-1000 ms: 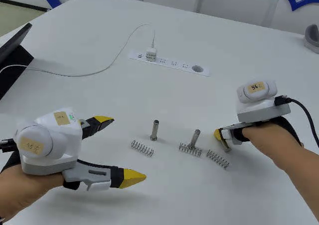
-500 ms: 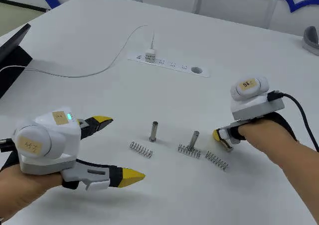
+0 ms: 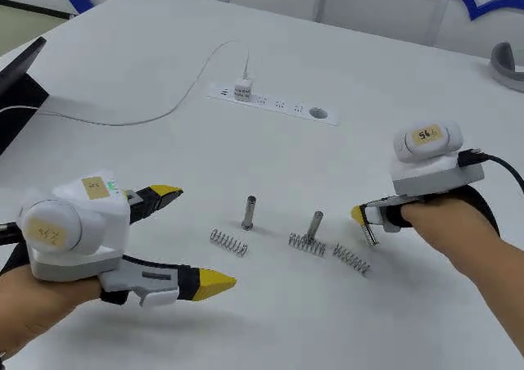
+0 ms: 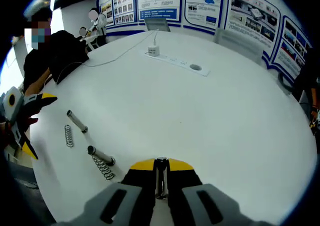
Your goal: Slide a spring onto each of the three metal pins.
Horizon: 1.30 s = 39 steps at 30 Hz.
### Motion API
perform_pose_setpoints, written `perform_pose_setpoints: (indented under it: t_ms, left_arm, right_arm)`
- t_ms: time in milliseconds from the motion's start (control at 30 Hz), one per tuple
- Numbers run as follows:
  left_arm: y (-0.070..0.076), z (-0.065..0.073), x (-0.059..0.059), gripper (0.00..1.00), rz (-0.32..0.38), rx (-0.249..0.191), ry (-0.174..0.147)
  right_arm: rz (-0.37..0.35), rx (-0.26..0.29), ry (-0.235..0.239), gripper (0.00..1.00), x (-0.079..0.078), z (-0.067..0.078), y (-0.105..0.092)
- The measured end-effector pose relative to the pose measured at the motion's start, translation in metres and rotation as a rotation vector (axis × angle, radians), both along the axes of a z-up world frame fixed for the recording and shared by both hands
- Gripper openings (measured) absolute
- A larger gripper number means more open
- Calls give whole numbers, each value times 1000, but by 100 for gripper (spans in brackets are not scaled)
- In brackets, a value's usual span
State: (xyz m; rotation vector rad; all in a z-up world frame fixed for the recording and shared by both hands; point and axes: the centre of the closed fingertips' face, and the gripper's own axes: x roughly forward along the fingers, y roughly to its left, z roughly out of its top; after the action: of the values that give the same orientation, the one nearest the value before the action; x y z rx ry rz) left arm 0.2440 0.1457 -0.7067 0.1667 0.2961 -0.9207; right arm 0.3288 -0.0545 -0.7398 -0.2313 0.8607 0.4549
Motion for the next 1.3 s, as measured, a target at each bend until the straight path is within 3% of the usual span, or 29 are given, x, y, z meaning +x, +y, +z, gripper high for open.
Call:
perform_pose_setpoints:
  t_ms: [567, 1300]
  left_arm:
    - [-4, 4, -1, 91, -8, 0, -9]
    - [-5, 4, -3, 91, -11, 2, -12]
  right_arm:
    - [5, 31, -85, 9, -17, 20, 0]
    - [3, 31, -83, 9, -36, 21, -9]
